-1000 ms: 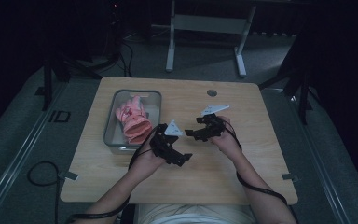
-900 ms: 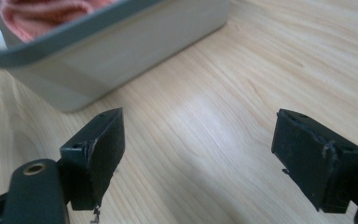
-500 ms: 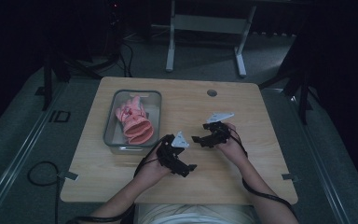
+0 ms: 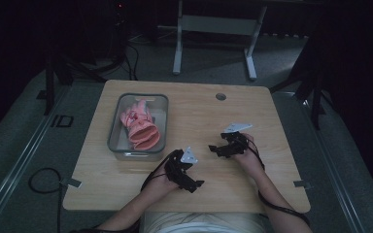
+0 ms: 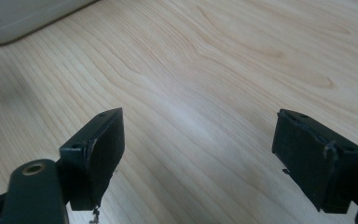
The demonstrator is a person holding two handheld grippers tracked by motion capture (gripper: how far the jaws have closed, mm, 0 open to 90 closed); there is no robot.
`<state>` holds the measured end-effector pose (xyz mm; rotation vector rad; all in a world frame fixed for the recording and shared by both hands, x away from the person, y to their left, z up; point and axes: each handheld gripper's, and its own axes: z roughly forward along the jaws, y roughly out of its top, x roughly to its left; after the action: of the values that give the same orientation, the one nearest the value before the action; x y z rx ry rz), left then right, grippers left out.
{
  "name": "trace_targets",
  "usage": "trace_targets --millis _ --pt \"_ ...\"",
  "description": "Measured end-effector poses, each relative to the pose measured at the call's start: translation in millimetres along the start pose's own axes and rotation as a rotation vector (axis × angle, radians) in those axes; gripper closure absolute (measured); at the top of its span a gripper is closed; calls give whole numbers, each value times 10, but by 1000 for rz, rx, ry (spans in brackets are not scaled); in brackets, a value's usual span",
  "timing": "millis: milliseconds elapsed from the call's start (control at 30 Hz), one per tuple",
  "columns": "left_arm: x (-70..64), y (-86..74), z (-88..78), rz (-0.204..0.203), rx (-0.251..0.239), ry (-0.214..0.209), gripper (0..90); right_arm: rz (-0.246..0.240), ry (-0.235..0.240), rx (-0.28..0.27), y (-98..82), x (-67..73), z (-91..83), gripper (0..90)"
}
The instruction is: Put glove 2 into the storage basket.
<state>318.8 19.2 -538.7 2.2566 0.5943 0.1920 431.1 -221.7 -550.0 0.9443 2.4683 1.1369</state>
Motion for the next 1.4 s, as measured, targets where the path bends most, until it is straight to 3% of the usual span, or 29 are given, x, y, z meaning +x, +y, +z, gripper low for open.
trace_targets --millis 300,700,1033,1400 --pt "4 -93 61 11 17 20 14 -3 -8 19 -131 -37 -36 165" --pt "-8 -176 109 21 22 48 14 28 -31 7 -257 -135 -175 162" --pt "-24 -203 93 31 -3 81 14 48 -52 -15 -336 -189 -238 163" --pt "-8 -223 88 17 -15 70 14 52 -72 -29 -355 -195 -236 163"
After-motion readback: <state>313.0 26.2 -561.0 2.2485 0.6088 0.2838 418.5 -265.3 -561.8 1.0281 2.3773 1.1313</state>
